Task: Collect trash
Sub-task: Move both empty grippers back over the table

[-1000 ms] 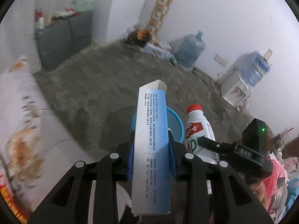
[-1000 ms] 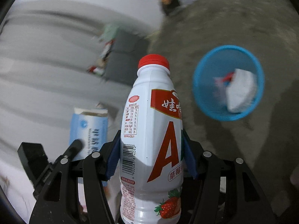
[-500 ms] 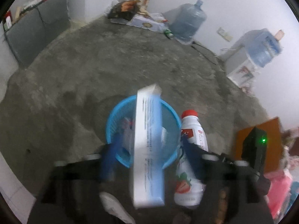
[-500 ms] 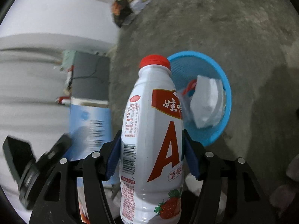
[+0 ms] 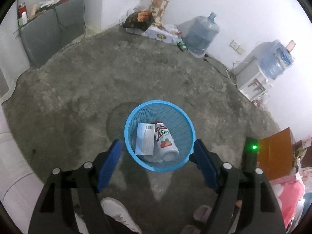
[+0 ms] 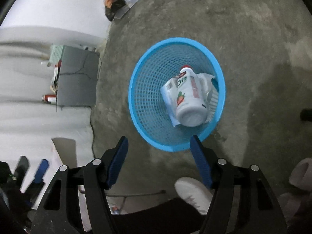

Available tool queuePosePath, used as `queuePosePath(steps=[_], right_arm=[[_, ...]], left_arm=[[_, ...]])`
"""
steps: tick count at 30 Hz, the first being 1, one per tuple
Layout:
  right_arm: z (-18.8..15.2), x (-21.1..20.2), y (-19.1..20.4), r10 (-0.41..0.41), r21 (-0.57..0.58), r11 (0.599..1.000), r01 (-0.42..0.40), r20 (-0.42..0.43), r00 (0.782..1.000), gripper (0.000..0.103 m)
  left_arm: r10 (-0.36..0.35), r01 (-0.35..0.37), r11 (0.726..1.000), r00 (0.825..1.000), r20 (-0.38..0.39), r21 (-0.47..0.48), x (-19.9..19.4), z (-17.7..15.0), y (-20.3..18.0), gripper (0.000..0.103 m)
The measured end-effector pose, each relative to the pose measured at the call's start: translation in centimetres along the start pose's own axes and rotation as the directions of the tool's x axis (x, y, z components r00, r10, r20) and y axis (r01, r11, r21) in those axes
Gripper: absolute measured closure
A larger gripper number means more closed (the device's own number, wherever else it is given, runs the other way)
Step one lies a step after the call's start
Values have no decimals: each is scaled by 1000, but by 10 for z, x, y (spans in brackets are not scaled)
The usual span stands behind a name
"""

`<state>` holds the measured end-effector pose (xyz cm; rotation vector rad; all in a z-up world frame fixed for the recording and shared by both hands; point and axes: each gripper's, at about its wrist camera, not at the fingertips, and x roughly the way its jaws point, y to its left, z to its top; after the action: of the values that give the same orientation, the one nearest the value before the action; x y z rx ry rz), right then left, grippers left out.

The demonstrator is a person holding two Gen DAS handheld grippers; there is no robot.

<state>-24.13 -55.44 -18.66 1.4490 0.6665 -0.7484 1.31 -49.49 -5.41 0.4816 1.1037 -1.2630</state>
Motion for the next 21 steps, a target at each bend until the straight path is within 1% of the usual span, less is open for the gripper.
queuePosePath(steps=[4,6,8,10,12,14,16,18,20,21], right_arm=[[-19,-17,44,-46,-162,985,55,57,997,39],[-29,-27,67,-44,-246,967,65,89,995,34],[-43,-43,97,-44,-341,936,90,139,989,27],[-55,-54,119,-32,-414,905,104,177,984,21],[-65,-61,138,-18,-467,878,108,193,981,20],[-77,-68,153,8,-506,857,93,195,981,17],[-91,-72,166,25,-555,828,86,191,981,16],[-104,-75,179,24,-602,793,98,192,981,15],[-114,-74,187,26,-635,765,106,195,980,14],[-122,-75,193,29,-659,744,109,194,981,14]], left_arm=[[12,-13,1000,999,53,20,-42,-15,6,29],[17,-19,1000,996,87,20,-66,-24,12,29],[28,-30,999,992,123,14,-92,-35,20,29],[42,-44,999,986,159,10,-117,-47,27,27],[74,-76,997,975,208,-1,-143,-63,37,25],[103,-102,995,963,251,-19,-167,-81,51,23],[127,-119,992,954,271,-44,-184,-95,64,22],[171,-153,985,941,291,-86,-203,-112,84,22],[207,-176,976,929,306,-127,-218,-125,101,22],[218,-178,972,924,315,-151,-227,-132,111,22]])
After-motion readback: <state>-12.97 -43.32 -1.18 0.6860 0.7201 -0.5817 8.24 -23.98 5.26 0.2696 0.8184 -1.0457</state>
